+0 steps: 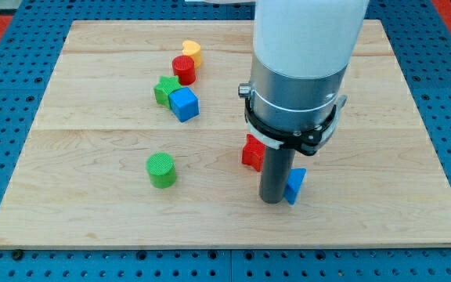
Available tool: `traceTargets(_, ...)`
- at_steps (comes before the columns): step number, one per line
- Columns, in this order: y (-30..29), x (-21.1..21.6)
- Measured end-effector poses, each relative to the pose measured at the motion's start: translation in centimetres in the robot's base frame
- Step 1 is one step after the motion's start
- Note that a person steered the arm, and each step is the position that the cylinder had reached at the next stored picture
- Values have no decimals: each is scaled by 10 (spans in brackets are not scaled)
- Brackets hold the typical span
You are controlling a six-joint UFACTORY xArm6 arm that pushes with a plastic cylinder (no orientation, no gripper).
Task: Slightly push the green circle upwards
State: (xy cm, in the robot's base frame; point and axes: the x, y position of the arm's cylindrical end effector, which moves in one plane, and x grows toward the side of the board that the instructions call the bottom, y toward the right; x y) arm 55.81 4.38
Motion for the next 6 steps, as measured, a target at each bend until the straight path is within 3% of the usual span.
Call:
traceTargets(2, -91, 9)
traceTargets(4, -121, 12)
traceTargets(6, -126, -30)
